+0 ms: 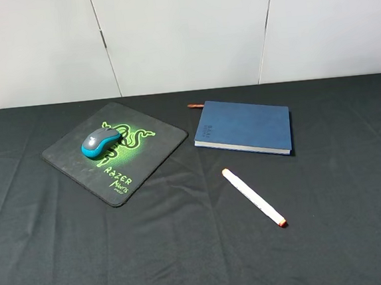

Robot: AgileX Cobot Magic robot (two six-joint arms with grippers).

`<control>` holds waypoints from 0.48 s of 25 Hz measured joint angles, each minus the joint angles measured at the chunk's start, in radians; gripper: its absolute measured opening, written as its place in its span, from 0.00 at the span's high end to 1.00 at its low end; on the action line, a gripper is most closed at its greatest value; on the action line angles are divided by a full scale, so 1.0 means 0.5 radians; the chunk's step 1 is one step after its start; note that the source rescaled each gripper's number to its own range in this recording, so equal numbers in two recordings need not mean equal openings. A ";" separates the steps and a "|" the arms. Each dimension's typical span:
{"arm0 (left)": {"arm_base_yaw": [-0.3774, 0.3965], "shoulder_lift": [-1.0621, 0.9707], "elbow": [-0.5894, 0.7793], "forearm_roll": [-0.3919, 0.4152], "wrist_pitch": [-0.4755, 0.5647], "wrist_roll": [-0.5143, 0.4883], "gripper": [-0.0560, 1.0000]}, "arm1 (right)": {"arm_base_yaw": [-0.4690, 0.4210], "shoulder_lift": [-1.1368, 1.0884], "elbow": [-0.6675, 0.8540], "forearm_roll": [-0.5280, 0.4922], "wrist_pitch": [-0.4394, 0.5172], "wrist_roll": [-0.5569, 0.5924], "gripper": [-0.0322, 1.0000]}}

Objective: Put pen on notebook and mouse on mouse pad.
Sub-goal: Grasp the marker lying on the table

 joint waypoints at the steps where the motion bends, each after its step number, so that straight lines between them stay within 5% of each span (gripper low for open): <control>1: 0.003 -0.041 0.042 0.005 0.000 0.000 0.00 | 0.000 0.000 0.000 0.000 0.000 0.000 0.00; 12: 0.365 -0.431 0.603 0.018 -0.120 0.001 0.00 | 0.000 0.000 0.000 0.000 0.000 0.000 0.00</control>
